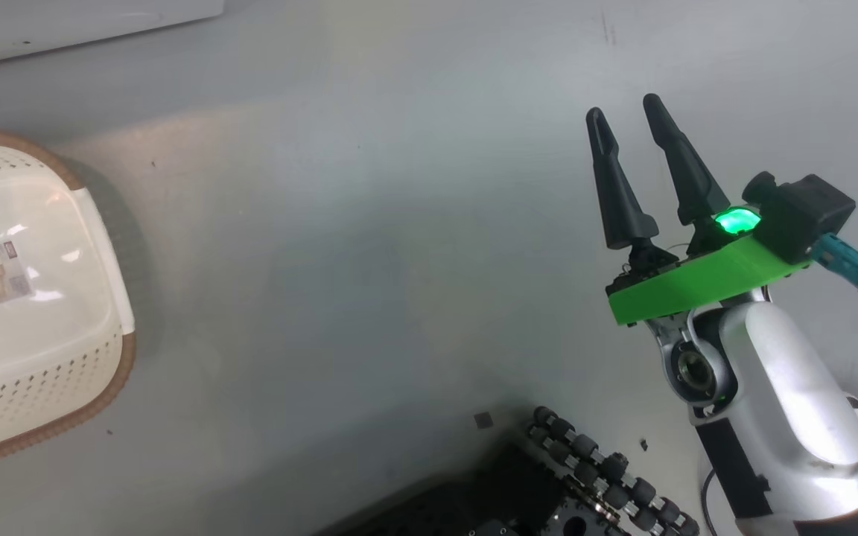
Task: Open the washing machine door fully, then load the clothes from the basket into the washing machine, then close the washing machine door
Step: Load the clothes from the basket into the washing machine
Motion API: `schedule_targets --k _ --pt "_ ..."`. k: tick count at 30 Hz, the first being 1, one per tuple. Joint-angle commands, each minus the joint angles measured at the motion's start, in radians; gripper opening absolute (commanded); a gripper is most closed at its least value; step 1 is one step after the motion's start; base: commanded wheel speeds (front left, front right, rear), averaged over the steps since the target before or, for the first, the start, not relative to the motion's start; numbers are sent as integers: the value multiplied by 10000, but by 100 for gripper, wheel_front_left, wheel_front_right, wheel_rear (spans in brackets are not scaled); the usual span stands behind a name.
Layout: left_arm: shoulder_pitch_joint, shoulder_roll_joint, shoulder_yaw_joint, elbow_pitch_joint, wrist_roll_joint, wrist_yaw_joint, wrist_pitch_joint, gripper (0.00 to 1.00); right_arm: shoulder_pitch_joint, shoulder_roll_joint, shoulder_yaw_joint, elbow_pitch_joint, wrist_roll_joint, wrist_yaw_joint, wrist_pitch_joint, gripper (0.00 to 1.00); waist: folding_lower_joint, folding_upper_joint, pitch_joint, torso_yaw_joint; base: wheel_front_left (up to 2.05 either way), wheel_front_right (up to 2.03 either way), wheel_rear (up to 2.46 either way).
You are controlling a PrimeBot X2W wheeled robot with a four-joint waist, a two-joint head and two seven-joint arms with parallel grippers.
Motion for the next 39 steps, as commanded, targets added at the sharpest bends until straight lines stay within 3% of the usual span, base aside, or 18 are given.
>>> schedule_targets --k 1,15,25,28,39 --pt "-314 203 -50 -219 -93 6 -119 100 214 -26 39 -238 -105 102 -97 100 0 0 -130 111 0 0 0" --pt "1930 -333 -1143 -481 -1767 5 -1393 100 544 -107 -634 -196 -1207 102 -97 100 0 0 -1616 1383 0 0 0" --pt "4989 -828 -1553 -1284 -3083 5 -1841 100 1074 -550 -899 -244 -1572 102 111 100 0 0 -3511 2462 0 0 0" --pt "6362 -1213 -1279 -1698 -3588 13 -1897 100 1429 -649 -1044 -347 -1656 102 379 100 0 0 -4467 2861 0 0 0" --pt "10304 -1560 -297 -4790 -3411 1098 -1914 100 2439 -713 -1194 -771 -1713 102 1034 100 0 0 -6731 3449 0 0 0"
